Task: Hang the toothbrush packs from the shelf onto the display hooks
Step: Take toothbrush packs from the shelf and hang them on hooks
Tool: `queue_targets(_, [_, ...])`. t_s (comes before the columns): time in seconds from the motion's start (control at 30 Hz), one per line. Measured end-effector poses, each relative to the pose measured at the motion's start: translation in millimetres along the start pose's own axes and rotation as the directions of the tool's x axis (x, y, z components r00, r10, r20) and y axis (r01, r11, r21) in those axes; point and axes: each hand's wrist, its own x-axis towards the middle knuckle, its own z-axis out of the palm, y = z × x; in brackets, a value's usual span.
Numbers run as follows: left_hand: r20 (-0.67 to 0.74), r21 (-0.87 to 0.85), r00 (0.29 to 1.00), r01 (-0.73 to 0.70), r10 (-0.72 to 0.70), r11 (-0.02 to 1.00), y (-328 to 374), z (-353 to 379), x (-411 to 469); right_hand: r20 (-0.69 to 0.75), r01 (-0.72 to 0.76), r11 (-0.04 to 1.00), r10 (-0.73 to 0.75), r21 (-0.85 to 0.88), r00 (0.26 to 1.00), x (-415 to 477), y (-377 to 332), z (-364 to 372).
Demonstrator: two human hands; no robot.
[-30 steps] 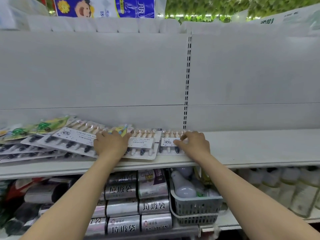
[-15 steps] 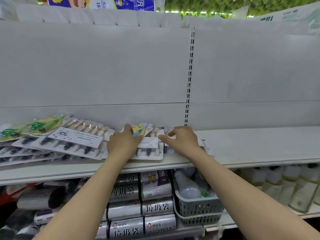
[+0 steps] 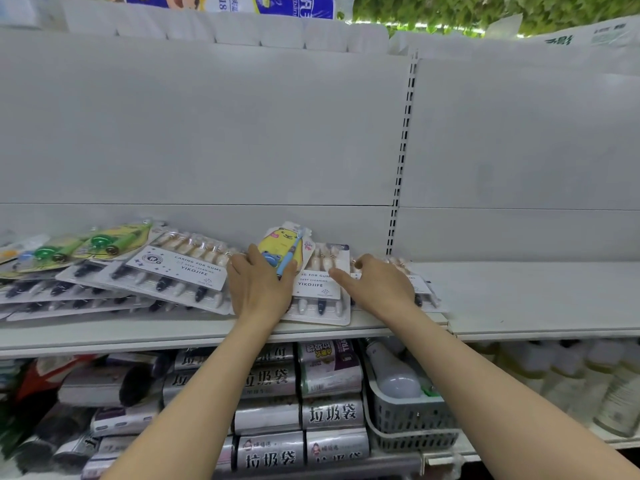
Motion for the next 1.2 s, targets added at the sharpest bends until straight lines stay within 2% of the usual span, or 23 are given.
queue_targets(0.13, [-0.012, -0.046, 1.000, 0.002, -0.003, 0.999, -1.2, -0.1, -2.9, 0.052, -0.022, 1.000, 0.022, -0.005, 0.998, -4.7, -18.6, -4.0])
queue_targets(0.23, [-0.020, -0.120, 0.999, 0.027, -0.029, 0.992, -3.0, -1.5, -3.6, 0.097, -0.087, 0.976, 0.068, 0.202, 0.993, -7.3, -26.1, -5.9])
queue_targets(0.3, [-0.022, -0.166, 0.999, 0.042, -0.046, 0.985, -4.6, -2.8, -3.2, 0.124, -0.168, 0.899, 0.128, 0.405, 0.984, -6.3, -22.9, -4.2])
queue_targets(0.37, [-0.004, -0.209, 0.998, 0.063, -0.066, 0.976, -5.7, -3.3, -3.1, 0.161, -0.234, 0.768, 0.172, 0.597, 0.972, -9.2, -19.4, -3.8])
queue_targets(0.47, [-0.003, -0.270, 0.996, 0.083, -0.087, 0.959, -6.7, -4.7, -3.1, 0.245, -0.295, 0.592, 0.165, 0.750, 0.955, -15.9, -21.3, -2.0])
queue_targets(0.6, [0.007, -0.429, 0.989, 0.138, -0.150, 0.893, -6.8, -10.5, 0.1, 0.296, -0.325, 0.405, 0.134, 0.855, 0.946, -18.0, -26.9, -0.5])
queue_targets(0.7, [0.058, -0.568, 0.978, 0.196, -0.198, 0.800, -3.4, -19.8, -3.9, 0.320, -0.346, 0.341, 0.130, 0.874, 0.938, -19.6, -25.8, 0.8])
queue_targets(0.83, [0.110, -0.648, 0.972, 0.229, -0.208, 0.726, 0.9, -31.7, -10.6, 0.345, -0.373, 0.227, 0.155, 0.900, 0.926, -22.1, -18.8, -0.5])
queue_targets(1.0, [0.157, -0.794, 0.971, 0.232, -0.180, 0.562, 10.3, -47.3, -24.3, 0.269, -0.287, 0.081, 0.177, 0.955, 0.947, -32.7, -1.7, -10.5])
queue_targets(1.1, [0.198, -0.873, 0.968, 0.247, -0.156, 0.420, 13.6, -55.9, -37.5, 0.127, -0.154, 0.125, 0.199, 0.980, 0.972, -47.2, 6.4, -24.3])
queue_targets(1.2, [0.210, -0.914, 0.968, 0.244, -0.135, 0.325, 12.3, -65.4, -55.9, -0.066, 0.041, 0.143, 0.174, 0.989, 0.983, -66.2, 16.7, -39.2])
